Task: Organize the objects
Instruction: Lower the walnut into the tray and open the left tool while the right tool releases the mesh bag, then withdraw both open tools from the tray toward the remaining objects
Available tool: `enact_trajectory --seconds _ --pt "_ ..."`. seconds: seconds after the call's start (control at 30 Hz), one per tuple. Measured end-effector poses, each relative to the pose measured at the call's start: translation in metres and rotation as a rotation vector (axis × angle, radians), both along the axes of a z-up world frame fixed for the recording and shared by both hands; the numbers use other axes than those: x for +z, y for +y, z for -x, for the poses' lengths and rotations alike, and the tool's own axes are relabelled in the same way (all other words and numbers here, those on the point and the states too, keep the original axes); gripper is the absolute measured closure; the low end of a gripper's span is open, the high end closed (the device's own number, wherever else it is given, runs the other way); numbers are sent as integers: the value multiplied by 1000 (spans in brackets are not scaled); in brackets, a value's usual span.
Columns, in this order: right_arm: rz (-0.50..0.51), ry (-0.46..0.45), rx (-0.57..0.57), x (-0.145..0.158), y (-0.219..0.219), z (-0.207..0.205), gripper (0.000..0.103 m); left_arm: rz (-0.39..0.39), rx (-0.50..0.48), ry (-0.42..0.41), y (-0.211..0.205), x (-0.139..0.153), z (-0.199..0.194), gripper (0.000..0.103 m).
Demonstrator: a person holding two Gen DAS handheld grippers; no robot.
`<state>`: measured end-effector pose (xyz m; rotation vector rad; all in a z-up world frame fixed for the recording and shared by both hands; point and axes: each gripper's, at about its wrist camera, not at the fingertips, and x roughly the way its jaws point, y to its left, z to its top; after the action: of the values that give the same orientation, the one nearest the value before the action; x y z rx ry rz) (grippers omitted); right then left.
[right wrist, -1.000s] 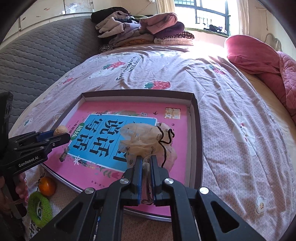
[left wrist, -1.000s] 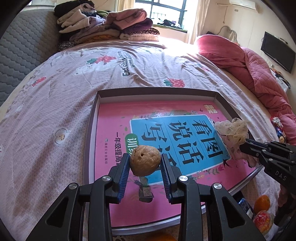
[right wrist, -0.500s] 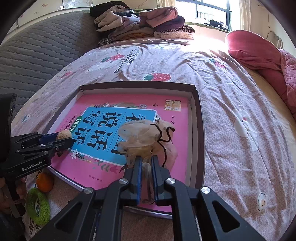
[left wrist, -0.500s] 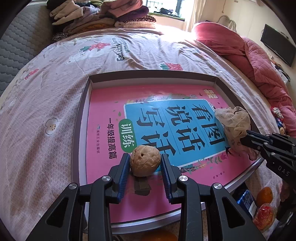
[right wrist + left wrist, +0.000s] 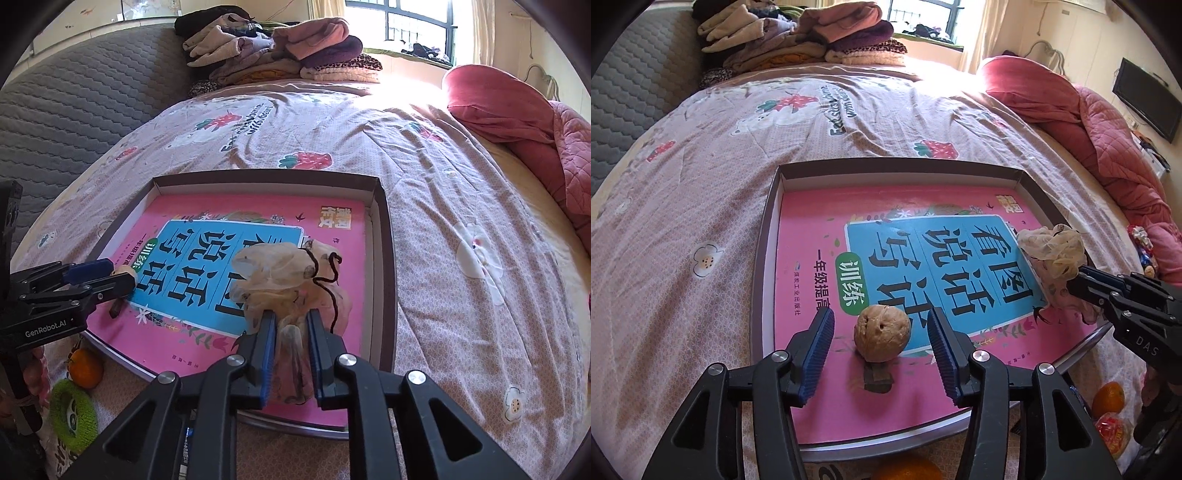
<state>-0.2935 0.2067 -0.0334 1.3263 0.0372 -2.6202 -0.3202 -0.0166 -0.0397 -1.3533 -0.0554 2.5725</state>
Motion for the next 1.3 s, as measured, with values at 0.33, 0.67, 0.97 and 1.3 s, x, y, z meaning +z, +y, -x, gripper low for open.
enact_trajectory --seconds 0.33,0.67,0.97,1.3 --pt "20 30 -25 10 6 0 80 -21 -5 28 2 20 -10 36" --pt "36 84 -20 27 7 -4 71 -27 -26 71 9 41 -26 36" --pt "51 126 -6 46 5 -11 67 -20 -13 113 7 58 -39 35" --pt "27 224 36 75 -7 -31 60 -13 30 181 1 84 -63 30"
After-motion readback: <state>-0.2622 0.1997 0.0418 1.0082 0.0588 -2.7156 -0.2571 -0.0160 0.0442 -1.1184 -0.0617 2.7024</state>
